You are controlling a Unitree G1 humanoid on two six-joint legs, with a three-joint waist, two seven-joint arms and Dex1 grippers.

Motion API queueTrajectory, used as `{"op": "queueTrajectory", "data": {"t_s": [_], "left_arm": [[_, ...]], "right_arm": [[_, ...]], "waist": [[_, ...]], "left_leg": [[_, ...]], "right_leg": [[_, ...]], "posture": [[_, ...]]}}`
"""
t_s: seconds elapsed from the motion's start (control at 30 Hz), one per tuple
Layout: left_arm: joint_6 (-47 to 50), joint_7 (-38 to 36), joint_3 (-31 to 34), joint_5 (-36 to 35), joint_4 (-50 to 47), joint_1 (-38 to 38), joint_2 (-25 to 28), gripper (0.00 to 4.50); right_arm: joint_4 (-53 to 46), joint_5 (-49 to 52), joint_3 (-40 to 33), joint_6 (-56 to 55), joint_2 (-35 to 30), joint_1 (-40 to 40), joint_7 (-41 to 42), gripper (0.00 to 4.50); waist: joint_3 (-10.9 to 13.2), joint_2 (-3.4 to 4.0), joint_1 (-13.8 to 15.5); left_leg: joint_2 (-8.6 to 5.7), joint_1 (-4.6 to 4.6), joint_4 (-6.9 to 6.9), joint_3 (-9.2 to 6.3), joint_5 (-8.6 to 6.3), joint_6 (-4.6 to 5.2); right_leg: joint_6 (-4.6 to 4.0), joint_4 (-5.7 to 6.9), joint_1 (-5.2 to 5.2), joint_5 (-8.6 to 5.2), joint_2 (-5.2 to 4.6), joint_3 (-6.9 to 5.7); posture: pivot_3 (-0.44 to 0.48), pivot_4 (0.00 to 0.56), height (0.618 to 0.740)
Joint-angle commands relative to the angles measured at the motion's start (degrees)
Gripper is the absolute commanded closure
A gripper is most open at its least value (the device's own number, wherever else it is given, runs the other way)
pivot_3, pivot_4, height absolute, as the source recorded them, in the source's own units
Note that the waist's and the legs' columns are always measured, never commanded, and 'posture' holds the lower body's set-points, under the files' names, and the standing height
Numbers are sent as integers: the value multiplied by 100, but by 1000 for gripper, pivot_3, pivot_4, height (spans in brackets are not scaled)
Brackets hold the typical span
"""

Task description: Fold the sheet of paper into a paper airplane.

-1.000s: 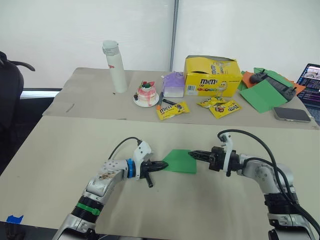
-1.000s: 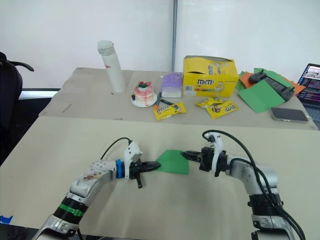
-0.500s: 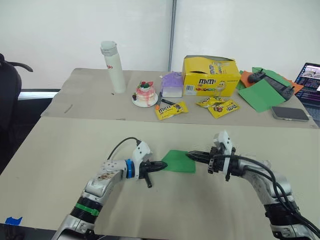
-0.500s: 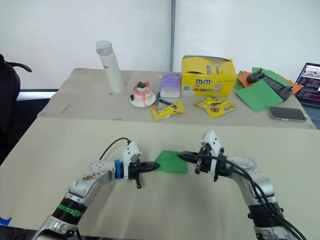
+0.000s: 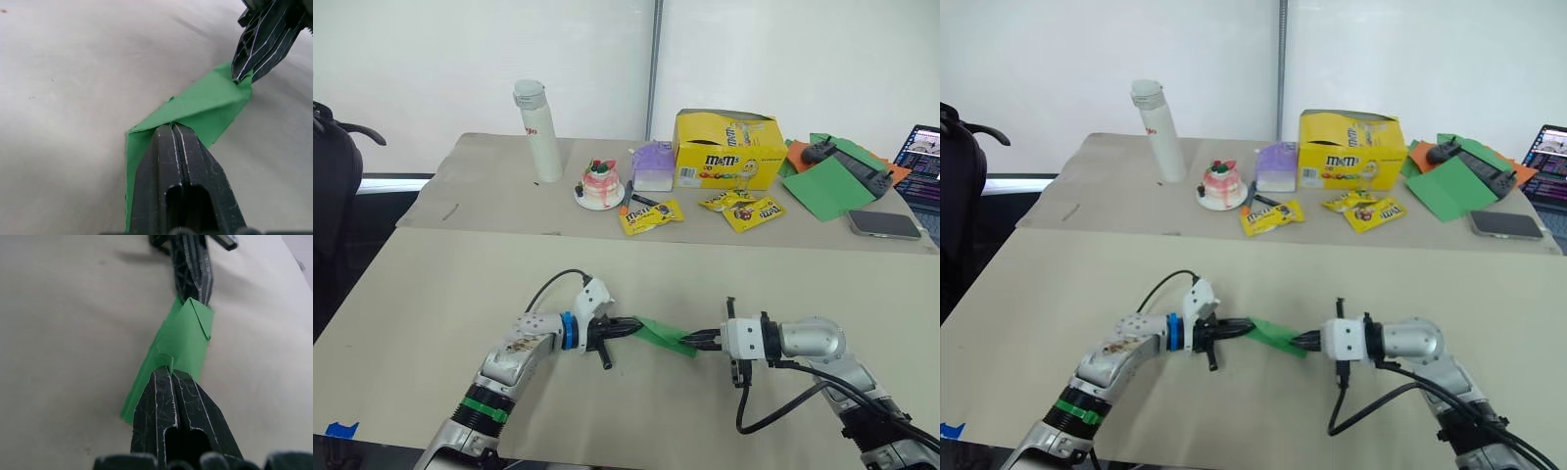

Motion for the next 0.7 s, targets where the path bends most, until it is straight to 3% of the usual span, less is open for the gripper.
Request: {"op": "queueTrajectory", "data": {"t_s": [0.03,0.23,0.37,0.57,0.7], "left_arm": [[217,13,-83,69,66,167,77,4500],[490,-195,66,-256,-168,161,160,4500],[-190,-369,479,-420,-194,121,154,4500],[-84,-450,1004,-1114,-326,-180,-179,4500],[-99,-549,590,-818,-226,-394,-219,4500]], "right_arm": [[322,-298,-22,-759,-150,-179,-176,4482],[594,-498,163,-1141,-187,-235,-298,4482],[601,-577,274,-1189,-172,-253,-395,4482],[528,-496,265,-1060,-162,-221,-481,4482],[497,-470,259,-997,-171,-206,-497,4482]], "waist": [[0,0,1],[1,-2,-14],[6,-8,-21],[12,-18,-10],[13,-19,-20]], "left_leg": [[0,3,0,0,0,0],[4,21,-1,0,0,0],[8,24,-2,-1,-1,0],[12,26,-2,-2,-1,0],[9,28,-1,-2,-1,0]], "right_leg": [[0,-1,3,0,0,0],[-1,-4,25,0,-2,1],[-3,-4,27,0,-3,1],[-7,-2,31,1,-14,-1],[-6,-4,37,1,-16,-2]], "posture": [[0,150,740],[0,150,740],[0,150,740],[0,150,740],[0,150,740]]}}
